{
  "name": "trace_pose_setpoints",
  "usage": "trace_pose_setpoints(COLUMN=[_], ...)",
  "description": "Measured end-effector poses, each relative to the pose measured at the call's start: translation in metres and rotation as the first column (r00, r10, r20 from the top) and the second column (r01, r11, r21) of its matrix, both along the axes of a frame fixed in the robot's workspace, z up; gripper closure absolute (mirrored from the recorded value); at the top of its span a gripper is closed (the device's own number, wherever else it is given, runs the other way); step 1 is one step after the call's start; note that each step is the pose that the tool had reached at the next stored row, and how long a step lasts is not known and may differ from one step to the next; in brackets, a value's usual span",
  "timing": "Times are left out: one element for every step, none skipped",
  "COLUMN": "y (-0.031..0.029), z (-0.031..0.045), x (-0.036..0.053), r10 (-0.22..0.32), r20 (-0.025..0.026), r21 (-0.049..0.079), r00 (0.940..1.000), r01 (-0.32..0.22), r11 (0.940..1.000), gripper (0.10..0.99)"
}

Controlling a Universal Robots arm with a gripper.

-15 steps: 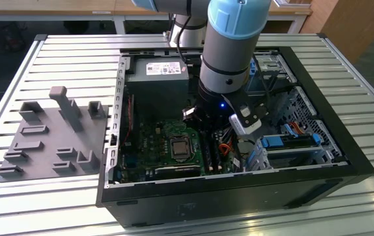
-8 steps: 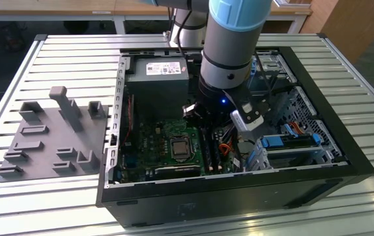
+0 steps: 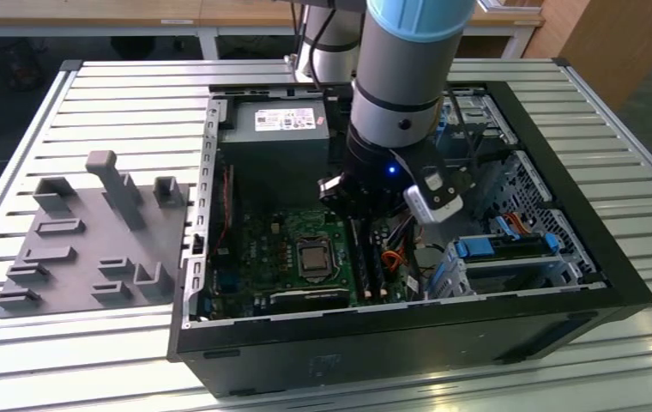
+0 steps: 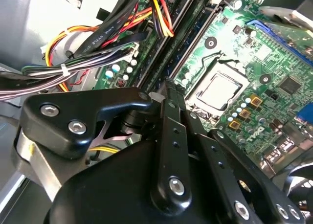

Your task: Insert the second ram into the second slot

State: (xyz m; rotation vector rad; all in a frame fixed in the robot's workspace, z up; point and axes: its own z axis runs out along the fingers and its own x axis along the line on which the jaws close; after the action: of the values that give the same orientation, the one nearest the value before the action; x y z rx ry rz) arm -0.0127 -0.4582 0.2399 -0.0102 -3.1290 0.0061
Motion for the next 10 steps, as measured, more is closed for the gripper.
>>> trace_pose_setpoints(y=[0.0, 0.0, 0.0, 0.0, 0.0, 0.0, 0.0, 0.0, 0.0, 0.0], z=[0.0017, 0.003, 0.0041, 0.005, 0.0057, 0.0059, 0.0061, 0.0067, 0.0073, 0.0076], x=[0.0, 0.0, 0.0, 0.0, 0.0, 0.0, 0.0, 0.0, 0.0, 0.0], r10=[0.0, 0.0, 0.0, 0.0, 0.0, 0.0, 0.0, 0.0, 0.0, 0.0], r20=[-0.0003, -0.0002, -0.0003, -0.0003, -0.0003, -0.0002, -0.0002, -0.0003, -0.0005, -0.0004], r21=[0.0, 0.0, 0.0, 0.0, 0.0, 0.0, 0.0, 0.0, 0.0, 0.0], r00=[1.0, 1.0, 1.0, 1.0, 1.0, 1.0, 1.0, 1.0, 1.0, 1.0], r01=[0.0, 0.0, 0.0, 0.0, 0.0, 0.0, 0.0, 0.0, 0.0, 0.0], r11=[1.0, 1.0, 1.0, 1.0, 1.0, 1.0, 1.0, 1.0, 1.0, 1.0], gripper=[0.98, 0.98, 0.98, 0.98, 0.98, 0.98, 0.98, 0.98, 0.98, 0.98])
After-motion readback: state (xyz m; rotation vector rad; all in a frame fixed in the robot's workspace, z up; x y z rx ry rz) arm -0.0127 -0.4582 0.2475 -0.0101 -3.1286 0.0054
